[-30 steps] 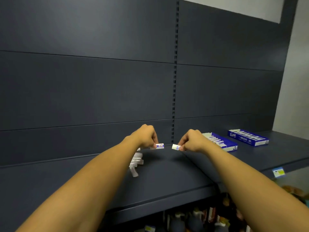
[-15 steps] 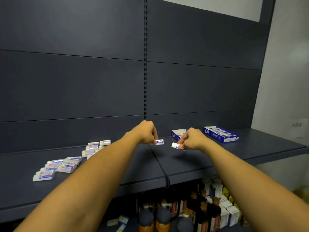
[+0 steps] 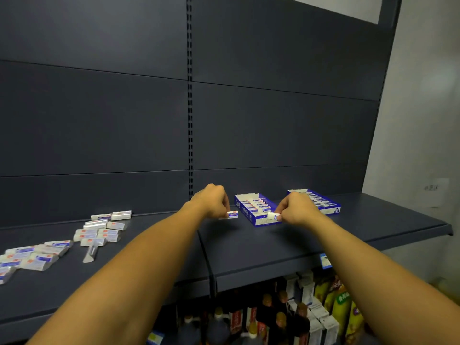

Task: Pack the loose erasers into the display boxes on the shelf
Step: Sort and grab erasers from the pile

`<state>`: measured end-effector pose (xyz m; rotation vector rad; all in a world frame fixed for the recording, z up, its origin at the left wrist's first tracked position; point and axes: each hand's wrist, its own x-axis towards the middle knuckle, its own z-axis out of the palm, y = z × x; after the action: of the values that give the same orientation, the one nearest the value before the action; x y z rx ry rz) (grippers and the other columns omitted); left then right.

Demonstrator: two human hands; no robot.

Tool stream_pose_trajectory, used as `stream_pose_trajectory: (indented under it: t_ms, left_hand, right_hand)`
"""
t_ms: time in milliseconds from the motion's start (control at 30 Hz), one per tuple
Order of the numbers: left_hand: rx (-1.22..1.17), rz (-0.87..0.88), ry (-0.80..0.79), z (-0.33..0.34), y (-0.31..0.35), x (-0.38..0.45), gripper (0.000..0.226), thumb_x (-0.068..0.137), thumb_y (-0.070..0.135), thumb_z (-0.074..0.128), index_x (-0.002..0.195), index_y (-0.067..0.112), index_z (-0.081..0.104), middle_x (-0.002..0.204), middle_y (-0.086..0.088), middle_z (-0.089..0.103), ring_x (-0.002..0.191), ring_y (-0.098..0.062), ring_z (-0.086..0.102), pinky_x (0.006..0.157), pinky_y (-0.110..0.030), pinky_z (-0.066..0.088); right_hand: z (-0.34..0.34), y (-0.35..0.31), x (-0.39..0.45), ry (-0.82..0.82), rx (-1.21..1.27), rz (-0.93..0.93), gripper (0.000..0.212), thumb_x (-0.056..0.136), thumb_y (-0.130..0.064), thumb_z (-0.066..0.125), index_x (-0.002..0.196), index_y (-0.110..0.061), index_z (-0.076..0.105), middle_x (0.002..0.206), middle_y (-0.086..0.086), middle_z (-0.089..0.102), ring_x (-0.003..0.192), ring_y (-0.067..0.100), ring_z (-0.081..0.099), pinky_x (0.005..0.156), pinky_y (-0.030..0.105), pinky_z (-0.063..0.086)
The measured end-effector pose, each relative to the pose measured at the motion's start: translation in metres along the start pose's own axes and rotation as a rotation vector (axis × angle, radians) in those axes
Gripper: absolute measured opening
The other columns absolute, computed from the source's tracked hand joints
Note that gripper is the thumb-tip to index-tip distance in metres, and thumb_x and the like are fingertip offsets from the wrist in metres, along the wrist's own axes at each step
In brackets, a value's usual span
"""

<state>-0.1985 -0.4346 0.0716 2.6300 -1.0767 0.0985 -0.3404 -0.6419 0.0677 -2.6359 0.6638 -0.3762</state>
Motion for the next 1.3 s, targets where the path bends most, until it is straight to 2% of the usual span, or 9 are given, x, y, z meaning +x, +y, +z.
stream_pose_trajectory:
  t_ms: [167,333,433,667,800,1000,1067,1200,1300]
  left_hand:
    - [-0.041,0.017,0.021,0.014,0.006,0.048,0.010,0.086,0.018,0.076,0.095,0.016,0.078,0.101,-0.001,0.073,0.093,-0.017,0.067,0.085,-0.041,0.061]
    - [-0.089,0.011,0.061,0.024,0.011,0.092,0.006,0.086,0.021,0.076,0.092,0.021,0.076,0.106,0.001,0.074,0.094,-0.015,0.067,0.083,-0.039,0.061]
    - [-0.163,-0.025,0.083,0.034,0.014,0.109,0.011,0.088,0.020,0.075,0.099,0.018,0.078,0.108,0.001,0.073,0.097,-0.015,0.067,0.081,-0.034,0.060]
    - [-0.280,-0.104,0.096,0.060,0.020,0.138,0.012,0.089,0.018,0.076,0.101,0.016,0.078,0.109,-0.002,0.074,0.099,-0.016,0.068,0.087,-0.037,0.060]
    - [-0.239,-0.145,0.082,0.074,0.028,0.147,0.015,0.089,0.020,0.076,0.104,0.018,0.078,0.109,0.000,0.074,0.099,-0.015,0.068,0.087,-0.037,0.060]
    - [-0.136,-0.190,0.086,0.082,0.040,0.153,0.016,0.086,0.019,0.076,0.101,0.021,0.080,0.104,0.004,0.076,0.092,-0.013,0.068,0.083,-0.039,0.061]
    - [-0.119,-0.208,0.099,0.085,0.042,0.153,0.017,0.086,0.019,0.075,0.103,0.021,0.080,0.104,0.004,0.076,0.092,-0.014,0.068,0.083,-0.039,0.061]
    - [-0.152,-0.254,0.121,0.095,0.043,0.149,0.018,0.088,0.020,0.076,0.105,0.018,0.080,0.106,0.001,0.075,0.096,-0.015,0.068,0.084,-0.038,0.061]
    - [-0.165,-0.278,0.138,0.102,0.044,0.147,0.018,0.087,0.021,0.077,0.104,0.018,0.080,0.108,0.001,0.075,0.098,-0.016,0.067,0.085,-0.040,0.060]
  right_hand:
    - [-0.011,0.008,0.045,-0.005,-0.030,-0.023,0.013,0.087,-0.011,0.073,0.085,-0.024,0.073,0.095,-0.002,0.066,0.093,0.014,0.062,0.077,0.029,0.055]
    - [-0.007,0.012,0.088,-0.002,-0.028,-0.040,0.019,0.085,-0.009,0.073,0.080,-0.027,0.071,0.091,-0.006,0.066,0.087,0.012,0.063,0.073,0.028,0.057]
    - [0.002,0.019,0.108,-0.033,0.002,-0.068,0.017,0.086,-0.010,0.073,0.085,-0.027,0.071,0.093,-0.006,0.067,0.089,0.012,0.063,0.069,0.024,0.054]
    - [0.023,0.042,0.149,-0.066,0.094,-0.116,0.013,0.084,-0.016,0.079,0.086,-0.028,0.075,0.096,-0.005,0.071,0.089,0.009,0.065,0.074,0.025,0.055]
    - [0.034,0.055,0.168,-0.098,0.128,-0.166,0.017,0.085,-0.015,0.078,0.101,-0.021,0.078,0.103,-0.003,0.072,0.093,0.010,0.065,0.072,0.022,0.053]
    - [0.047,0.070,0.188,-0.096,0.217,-0.251,0.019,0.083,-0.015,0.080,0.101,-0.021,0.079,0.095,-0.006,0.074,0.074,0.000,0.063,0.055,0.008,0.041]
    - [0.052,0.073,0.194,-0.099,0.240,-0.284,0.018,0.084,-0.014,0.079,0.101,-0.020,0.079,0.098,-0.004,0.075,0.076,0.001,0.063,0.055,0.008,0.042]
    - [0.061,0.079,0.203,-0.118,0.283,-0.329,0.017,0.086,-0.015,0.077,0.103,-0.018,0.078,0.105,-0.003,0.073,0.091,0.007,0.063,0.061,0.013,0.045]
    - [0.068,0.084,0.207,-0.112,0.335,-0.340,0.019,0.087,-0.016,0.077,0.106,-0.016,0.077,0.105,0.000,0.072,0.091,0.008,0.063,0.059,0.012,0.045]
